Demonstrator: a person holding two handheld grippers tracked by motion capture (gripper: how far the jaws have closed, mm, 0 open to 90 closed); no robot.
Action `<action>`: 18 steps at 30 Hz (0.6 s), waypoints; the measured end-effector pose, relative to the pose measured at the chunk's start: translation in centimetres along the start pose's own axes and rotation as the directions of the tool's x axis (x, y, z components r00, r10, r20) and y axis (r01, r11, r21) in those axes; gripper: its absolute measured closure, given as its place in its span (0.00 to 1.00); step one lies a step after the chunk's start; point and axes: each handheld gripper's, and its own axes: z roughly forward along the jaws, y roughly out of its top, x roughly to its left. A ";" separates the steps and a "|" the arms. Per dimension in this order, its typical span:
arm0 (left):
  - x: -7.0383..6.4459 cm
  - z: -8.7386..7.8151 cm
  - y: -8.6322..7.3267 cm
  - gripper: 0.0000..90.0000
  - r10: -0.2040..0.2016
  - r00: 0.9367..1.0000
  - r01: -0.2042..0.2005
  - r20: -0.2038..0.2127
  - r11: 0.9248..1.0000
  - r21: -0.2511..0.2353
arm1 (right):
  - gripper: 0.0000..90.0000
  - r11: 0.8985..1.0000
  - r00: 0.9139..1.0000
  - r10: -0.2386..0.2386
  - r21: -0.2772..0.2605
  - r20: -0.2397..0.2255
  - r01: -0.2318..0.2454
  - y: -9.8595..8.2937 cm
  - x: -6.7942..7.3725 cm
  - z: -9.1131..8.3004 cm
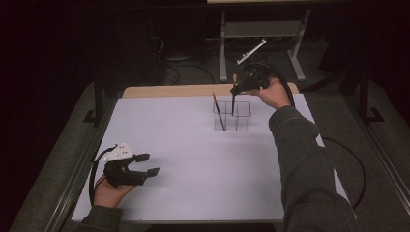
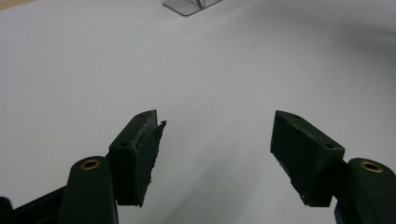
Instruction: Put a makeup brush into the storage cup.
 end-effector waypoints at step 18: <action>-0.3 0.0 0.1 0.35 -0.009 1.000 0.009 0.004 1.000 0.004 | 0.92 1.000 1.000 0.003 0.002 -0.004 -0.003 -0.6 0.0 1.0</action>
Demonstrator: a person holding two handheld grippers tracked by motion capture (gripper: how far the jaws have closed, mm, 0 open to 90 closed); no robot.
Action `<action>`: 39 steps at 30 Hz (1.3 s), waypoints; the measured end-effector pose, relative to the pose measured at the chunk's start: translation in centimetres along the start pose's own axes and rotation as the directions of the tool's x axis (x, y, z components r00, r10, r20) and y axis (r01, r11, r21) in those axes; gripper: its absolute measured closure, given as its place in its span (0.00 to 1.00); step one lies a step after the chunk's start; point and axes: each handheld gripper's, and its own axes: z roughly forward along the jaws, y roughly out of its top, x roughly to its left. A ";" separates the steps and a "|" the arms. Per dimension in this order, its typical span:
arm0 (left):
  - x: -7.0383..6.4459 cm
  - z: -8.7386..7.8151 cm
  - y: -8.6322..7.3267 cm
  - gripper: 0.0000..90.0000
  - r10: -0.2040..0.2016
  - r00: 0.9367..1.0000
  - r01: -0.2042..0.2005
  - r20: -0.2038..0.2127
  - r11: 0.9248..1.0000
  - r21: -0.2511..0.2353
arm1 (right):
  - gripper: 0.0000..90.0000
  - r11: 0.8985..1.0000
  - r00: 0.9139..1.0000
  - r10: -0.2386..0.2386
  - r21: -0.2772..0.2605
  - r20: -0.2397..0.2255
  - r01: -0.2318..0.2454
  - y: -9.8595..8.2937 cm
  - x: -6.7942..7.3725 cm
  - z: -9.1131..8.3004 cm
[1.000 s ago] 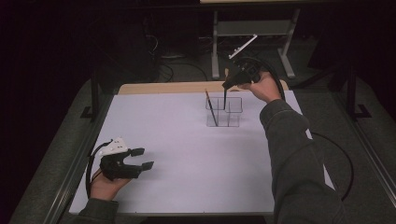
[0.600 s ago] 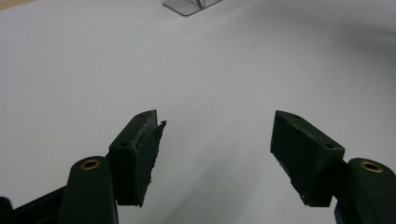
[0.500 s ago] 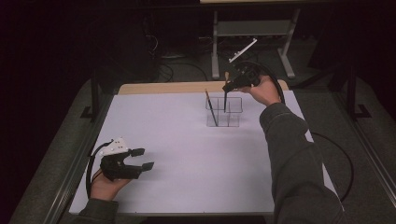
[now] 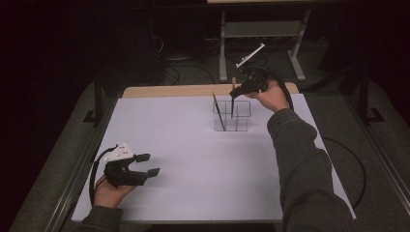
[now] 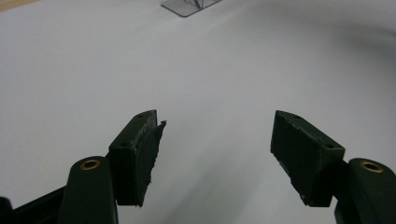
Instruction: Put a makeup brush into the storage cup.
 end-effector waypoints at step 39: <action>-0.1 0.3 -0.1 0.35 0.011 1.000 -0.011 0.000 1.000 0.003 | 0.92 0.999 0.999 0.053 0.005 -0.007 -0.053 -2.2 -0.3 2.1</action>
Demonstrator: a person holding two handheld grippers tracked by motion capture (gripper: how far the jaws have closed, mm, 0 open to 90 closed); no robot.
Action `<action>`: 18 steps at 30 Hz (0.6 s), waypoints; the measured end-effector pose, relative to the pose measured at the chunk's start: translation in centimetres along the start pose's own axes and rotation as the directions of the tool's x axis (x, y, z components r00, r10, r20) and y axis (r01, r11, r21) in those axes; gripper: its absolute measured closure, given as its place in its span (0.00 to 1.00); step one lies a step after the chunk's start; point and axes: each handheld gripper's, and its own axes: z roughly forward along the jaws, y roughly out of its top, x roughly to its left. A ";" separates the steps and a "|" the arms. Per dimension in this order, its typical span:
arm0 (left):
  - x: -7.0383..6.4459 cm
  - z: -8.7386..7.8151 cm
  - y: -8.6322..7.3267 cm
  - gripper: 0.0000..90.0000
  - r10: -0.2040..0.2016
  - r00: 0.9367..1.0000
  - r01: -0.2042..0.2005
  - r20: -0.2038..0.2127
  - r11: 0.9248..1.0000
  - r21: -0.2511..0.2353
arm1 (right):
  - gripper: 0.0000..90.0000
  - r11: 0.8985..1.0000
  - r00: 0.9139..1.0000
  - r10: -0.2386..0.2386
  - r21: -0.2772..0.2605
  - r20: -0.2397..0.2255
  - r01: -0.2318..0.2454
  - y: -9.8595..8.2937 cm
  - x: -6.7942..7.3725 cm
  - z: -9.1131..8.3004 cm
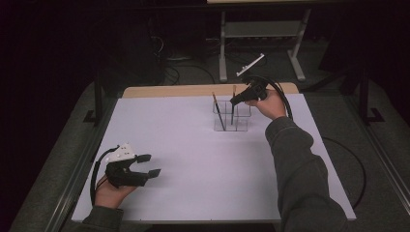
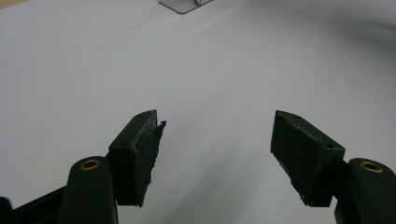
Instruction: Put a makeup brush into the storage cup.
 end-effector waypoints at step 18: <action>0.1 0.1 0.0 0.35 -0.003 1.000 0.003 0.003 1.000 -0.001 | 0.81 0.999 0.999 0.019 0.045 0.030 -0.021 -0.2 -0.1 0.9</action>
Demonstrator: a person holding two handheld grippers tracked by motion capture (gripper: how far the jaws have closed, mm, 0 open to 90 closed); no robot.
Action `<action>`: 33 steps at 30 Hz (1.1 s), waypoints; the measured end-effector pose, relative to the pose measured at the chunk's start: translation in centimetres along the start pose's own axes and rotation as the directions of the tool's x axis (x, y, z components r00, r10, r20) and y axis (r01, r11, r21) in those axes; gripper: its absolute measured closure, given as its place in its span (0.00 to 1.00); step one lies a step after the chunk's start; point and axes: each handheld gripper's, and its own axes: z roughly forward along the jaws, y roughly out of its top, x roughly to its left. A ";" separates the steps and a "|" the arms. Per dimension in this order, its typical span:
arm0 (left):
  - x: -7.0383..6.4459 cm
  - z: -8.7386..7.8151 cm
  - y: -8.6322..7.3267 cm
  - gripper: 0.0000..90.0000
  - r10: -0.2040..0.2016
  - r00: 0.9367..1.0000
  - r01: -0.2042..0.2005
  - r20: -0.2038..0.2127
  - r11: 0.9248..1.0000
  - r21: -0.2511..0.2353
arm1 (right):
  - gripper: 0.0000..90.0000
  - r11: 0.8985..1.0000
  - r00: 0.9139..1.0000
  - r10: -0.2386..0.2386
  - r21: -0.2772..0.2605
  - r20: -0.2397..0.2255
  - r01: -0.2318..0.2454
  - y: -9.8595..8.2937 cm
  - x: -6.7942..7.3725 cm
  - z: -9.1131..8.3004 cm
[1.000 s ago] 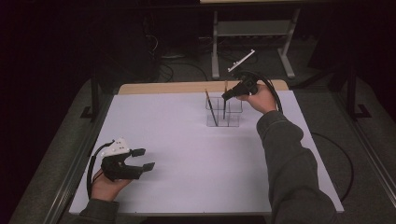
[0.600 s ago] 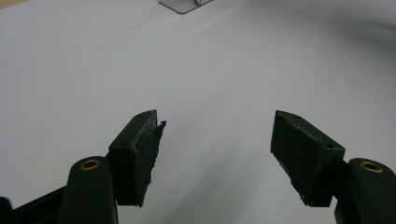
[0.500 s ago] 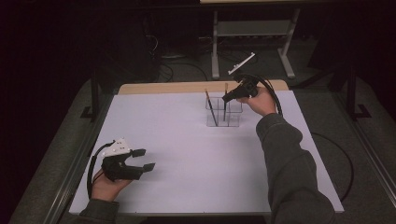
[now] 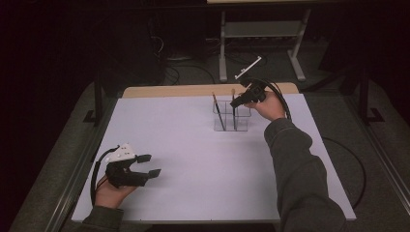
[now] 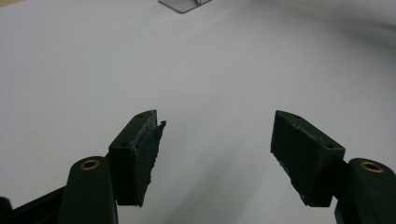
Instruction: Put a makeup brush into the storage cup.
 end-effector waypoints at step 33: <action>-0.5 0.1 0.0 0.34 0.023 1.000 -0.023 -0.009 1.000 0.017 | 0.69 0.995 1.000 0.031 -0.098 0.000 -0.031 -2.1 1.3 -2.0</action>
